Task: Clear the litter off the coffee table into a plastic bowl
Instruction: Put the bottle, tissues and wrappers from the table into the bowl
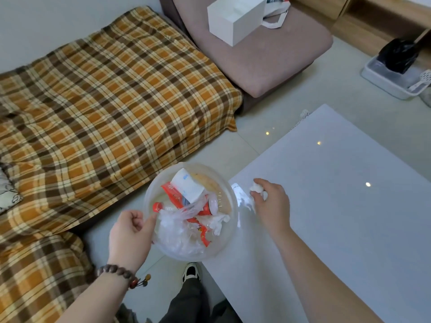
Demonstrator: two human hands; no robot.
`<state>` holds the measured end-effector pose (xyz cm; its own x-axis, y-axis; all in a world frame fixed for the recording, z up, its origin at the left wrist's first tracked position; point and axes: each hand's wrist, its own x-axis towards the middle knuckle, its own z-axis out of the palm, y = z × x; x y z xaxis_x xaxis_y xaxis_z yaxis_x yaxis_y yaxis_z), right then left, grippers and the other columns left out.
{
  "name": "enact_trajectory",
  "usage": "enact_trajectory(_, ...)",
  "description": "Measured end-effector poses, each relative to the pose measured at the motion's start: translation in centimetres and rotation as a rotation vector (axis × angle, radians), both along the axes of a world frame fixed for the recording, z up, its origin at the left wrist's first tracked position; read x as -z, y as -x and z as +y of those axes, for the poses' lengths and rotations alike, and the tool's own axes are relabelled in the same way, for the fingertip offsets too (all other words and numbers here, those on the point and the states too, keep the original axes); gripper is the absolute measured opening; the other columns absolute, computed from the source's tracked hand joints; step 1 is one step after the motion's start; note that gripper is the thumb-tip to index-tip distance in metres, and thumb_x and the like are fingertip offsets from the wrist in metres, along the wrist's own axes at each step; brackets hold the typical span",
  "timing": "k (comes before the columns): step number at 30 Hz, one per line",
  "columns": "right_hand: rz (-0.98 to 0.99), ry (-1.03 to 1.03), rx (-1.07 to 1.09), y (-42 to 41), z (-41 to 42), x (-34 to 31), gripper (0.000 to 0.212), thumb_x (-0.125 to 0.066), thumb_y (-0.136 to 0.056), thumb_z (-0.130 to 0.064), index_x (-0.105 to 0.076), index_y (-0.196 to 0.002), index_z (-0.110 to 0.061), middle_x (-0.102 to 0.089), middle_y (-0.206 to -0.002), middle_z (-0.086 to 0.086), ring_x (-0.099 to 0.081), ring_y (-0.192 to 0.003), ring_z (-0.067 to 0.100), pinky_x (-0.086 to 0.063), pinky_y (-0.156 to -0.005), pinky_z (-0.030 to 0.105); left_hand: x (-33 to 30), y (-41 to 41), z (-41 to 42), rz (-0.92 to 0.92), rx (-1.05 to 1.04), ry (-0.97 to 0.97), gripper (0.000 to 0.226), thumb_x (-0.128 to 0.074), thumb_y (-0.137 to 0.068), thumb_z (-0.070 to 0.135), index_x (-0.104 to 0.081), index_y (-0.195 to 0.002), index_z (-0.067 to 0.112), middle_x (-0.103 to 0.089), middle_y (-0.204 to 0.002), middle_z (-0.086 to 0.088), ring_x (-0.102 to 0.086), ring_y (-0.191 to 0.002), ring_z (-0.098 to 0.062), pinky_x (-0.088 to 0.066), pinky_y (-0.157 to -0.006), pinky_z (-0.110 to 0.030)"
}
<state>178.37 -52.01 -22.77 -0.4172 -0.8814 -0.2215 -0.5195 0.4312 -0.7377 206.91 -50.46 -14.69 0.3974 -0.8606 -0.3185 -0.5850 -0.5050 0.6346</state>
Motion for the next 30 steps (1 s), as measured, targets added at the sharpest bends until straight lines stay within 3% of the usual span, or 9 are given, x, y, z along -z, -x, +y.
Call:
enact_trajectory(5,-0.176,0.225,-0.155,-6.4,0.3,-9.2,0.031,-0.066,-0.085,-0.022,-0.065,-0.115,-0.030,-0.068,-0.106,-0.004,-0.061,-0.095,0.009,-0.047,-0.083,0.021,-1.5,0.6,0.0,0.079,0.010,-0.010,0.021,-0.065,-0.088,0.030,-0.054,-0.089,0.012,-0.068,-0.083,-0.018,-0.062,-0.071,-0.027,-0.045,-0.058,-0.031)
enact_trajectory(8,-0.187,0.239,-0.302,-10.3,0.4,-12.1,0.032,-0.065,-0.085,-0.026,-0.064,-0.116,-0.030,-0.069,-0.110,-0.002,-0.060,-0.100,0.012,-0.050,-0.087,0.027,-2.4,0.9,0.0,0.120,0.015,0.009,0.021,-0.066,-0.089,0.029,-0.051,-0.083,0.016,-0.068,-0.084,-0.021,-0.064,-0.076,-0.032,-0.045,-0.059,-0.031)
enact_trajectory(11,-0.185,0.191,-0.496,-12.5,0.5,-13.3,0.042,-0.067,-0.084,-0.026,-0.059,-0.126,-0.028,-0.066,-0.116,-0.001,-0.056,-0.107,0.013,-0.048,-0.095,0.034,-3.3,1.0,0.2,0.144,0.017,0.031,0.021,-0.065,-0.089,0.030,-0.051,-0.083,0.016,-0.069,-0.082,-0.021,-0.062,-0.069,-0.027,-0.042,-0.055,-0.029)
enact_trajectory(13,-0.166,0.166,-0.570,-12.7,0.7,-13.6,0.054,-0.070,-0.082,-0.025,-0.052,-0.133,-0.028,-0.059,-0.130,0.000,-0.048,-0.122,0.015,-0.041,-0.106,0.039,-3.9,0.8,0.3,0.150,0.011,0.042,0.023,-0.065,-0.088,0.032,-0.054,-0.086,0.012,-0.070,-0.081,-0.021,-0.062,-0.069,-0.026,-0.044,-0.056,-0.029)
enact_trajectory(16,-0.049,0.172,-0.523,-11.2,1.1,-13.8,0.064,-0.071,-0.082,-0.030,-0.042,-0.140,-0.029,-0.041,-0.149,-0.001,-0.028,-0.141,0.016,-0.028,-0.116,0.041,-4.4,0.4,0.4,0.157,0.000,0.057,0.025,-0.063,-0.089,0.033,-0.055,-0.090,0.009,-0.071,-0.081,-0.020,-0.066,-0.075,-0.030,-0.046,-0.059,-0.029)
enact_trajectory(21,0.013,0.074,-0.287,-6.8,1.6,-13.5,0.072,-0.065,-0.086,-0.043,-0.029,-0.147,-0.028,-0.016,-0.160,0.005,-0.011,-0.148,0.020,-0.019,-0.117,0.040,-4.9,-0.3,0.7,0.174,-0.052,0.079,0.028,-0.062,-0.090,0.036,-0.055,-0.093,0.009,-0.069,-0.080,-0.018,-0.066,-0.077,-0.031,-0.046,-0.059,-0.030)
enact_trajectory(26,-0.327,-0.225,-0.062,-4.3,2.5,-12.4,0.074,-0.062,-0.088,-0.041,-0.024,-0.149,-0.023,-0.028,-0.156,0.005,-0.030,-0.142,0.023,-0.031,-0.113,0.041,-5.4,-1.1,1.2,0.195,-0.104,0.076,0.025,-0.061,-0.091,0.034,-0.054,-0.088,0.011,-0.061,-0.072,-0.011,-0.068,-0.077,-0.031,-0.044,-0.057,-0.028)
enact_trajectory(30,-0.602,-0.340,-0.027,-4.8,2.4,-11.7,0.056,-0.060,-0.091,-0.032,-0.042,-0.139,-0.008,-0.053,-0.136,0.013,-0.057,-0.116,0.029,-0.046,-0.104,0.045,-5.8,-2.2,0.7,0.196,-0.109,0.059,0.023,-0.059,-0.092,0.033,-0.054,-0.087,0.011,-0.060,-0.070,-0.006,-0.070,-0.073,-0.026,-0.041,-0.055,-0.026)
